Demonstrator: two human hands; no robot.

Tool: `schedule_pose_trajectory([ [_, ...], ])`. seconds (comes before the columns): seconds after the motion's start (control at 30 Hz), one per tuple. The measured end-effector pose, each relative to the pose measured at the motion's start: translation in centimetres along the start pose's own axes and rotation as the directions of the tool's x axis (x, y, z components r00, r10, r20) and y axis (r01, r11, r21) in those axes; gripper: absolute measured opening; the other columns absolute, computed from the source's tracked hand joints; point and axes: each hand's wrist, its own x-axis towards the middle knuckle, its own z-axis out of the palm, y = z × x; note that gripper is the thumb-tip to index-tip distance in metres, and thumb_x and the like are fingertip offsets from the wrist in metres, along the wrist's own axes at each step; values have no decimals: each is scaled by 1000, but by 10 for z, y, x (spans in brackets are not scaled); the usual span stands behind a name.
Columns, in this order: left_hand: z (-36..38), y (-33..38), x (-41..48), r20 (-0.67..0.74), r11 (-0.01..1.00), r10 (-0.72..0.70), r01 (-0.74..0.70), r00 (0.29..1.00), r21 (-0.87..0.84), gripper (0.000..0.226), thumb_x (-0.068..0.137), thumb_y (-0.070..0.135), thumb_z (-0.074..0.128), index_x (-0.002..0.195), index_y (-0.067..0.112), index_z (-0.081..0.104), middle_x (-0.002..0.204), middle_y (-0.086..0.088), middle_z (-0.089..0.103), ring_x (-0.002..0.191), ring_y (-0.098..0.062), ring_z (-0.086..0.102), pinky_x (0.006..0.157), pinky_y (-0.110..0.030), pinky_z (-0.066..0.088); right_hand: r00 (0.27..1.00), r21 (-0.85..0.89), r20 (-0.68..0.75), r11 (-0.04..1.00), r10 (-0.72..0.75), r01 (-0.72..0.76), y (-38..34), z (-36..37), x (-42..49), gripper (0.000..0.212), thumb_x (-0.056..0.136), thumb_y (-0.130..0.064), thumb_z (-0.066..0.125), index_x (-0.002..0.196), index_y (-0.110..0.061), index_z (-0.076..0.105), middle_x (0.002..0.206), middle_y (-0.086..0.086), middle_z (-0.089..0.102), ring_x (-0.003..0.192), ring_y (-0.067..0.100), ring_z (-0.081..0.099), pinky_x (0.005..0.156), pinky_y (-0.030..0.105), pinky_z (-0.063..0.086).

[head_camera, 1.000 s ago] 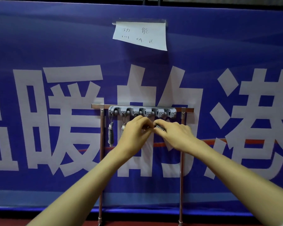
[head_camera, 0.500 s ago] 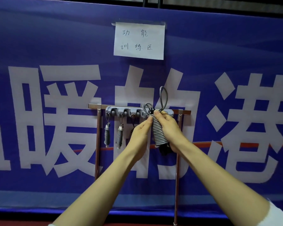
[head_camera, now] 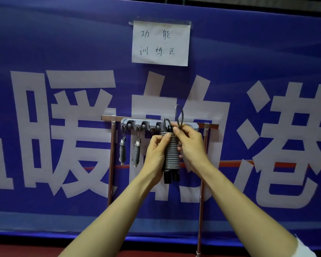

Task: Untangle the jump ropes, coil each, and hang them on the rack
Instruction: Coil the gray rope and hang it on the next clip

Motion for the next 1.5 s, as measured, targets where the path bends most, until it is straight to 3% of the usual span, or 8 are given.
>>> schedule_pose_trajectory([
  [0.17, -10, 3, 2, 78, 996, -81, 77, 994, 49, 21, 97, 21, 55, 115, 11, 59, 89, -9, 65, 70, -17, 67, 60, -31, 57, 944, -448, 32, 839, -330, 308, 15, -14, -2, 15, 96, -12, 56, 104, -10, 68, 100, 1, 64, 94, 12, 62, 82, 33, 54],
  [0.47, -24, 3, -3, 57, 953, -118, 97, 991, 288, 21, 96, 23, 57, 112, 12, 63, 89, -6, 65, 73, -19, 67, 63, -31, 58, 882, -458, 328, 760, -338, 461, 3, -23, -10, 14, 100, -9, 43, 101, -10, 57, 77, -12, 57, 69, 1, 57, 65, 18, 47],
  [0.67, -29, 9, 1, 38, 913, -92, 69, 995, 401, 20, 94, 21, 61, 112, 11, 59, 94, -9, 68, 75, -20, 68, 70, -38, 59, 921, -376, 375, 892, -100, 250, -15, -30, -10, 9, 99, -11, 47, 103, -12, 55, 84, 3, 65, 75, 13, 66, 73, 33, 58],
  [0.83, -33, 14, 1, -3, 876, -38, 34, 999, 482, 20, 94, 16, 61, 113, 8, 57, 101, -12, 63, 82, -25, 64, 83, -54, 56, 927, -396, 375, 900, -24, 184, -22, -37, -10, 19, 97, -7, 48, 87, -17, 61, 97, 2, 63, 84, 10, 59, 72, 11, 46],
  [0.93, -32, 12, -2, 17, 841, -21, 9, 1000, 540, 18, 95, 17, 60, 112, 11, 56, 101, -10, 64, 79, -25, 66, 80, -50, 56, 889, -245, 452, 968, 67, 52, -26, -37, -11, 24, 99, -9, 43, 98, -12, 67, 118, -1, 63, 103, -3, 58, 84, 7, 42],
  [1.07, -31, 20, -2, 49, 835, -50, 14, 998, 550, 22, 95, 20, 60, 116, 13, 57, 103, -14, 64, 80, -27, 68, 80, -53, 56, 847, 164, 526, 969, 74, -186, -24, -45, -13, 38, 98, -15, 37, 127, 0, 56, 131, 12, 61, 126, 20, 54, 108, 32, 42],
  [1.23, -37, 26, -4, 60, 915, -155, 121, 986, 384, 27, 93, 21, 63, 118, 12, 62, 100, -13, 65, 83, -30, 67, 86, -55, 55, 895, 149, 415, 958, 163, -244, -28, -44, -12, 29, 87, -14, 55, 113, -8, 67, 114, 13, 70, 110, 23, 65, 93, 37, 54],
  [1.5, -34, 28, -12, 132, 904, -184, 115, 974, 412, 26, 92, 21, 63, 117, 16, 64, 99, -15, 67, 81, -28, 67, 62, -31, 58, 971, -191, 183, 975, 153, -117, -25, -40, -6, 13, 87, -7, 67, 100, -4, 66, 80, 11, 72, 70, 18, 71, 61, 22, 56],
])
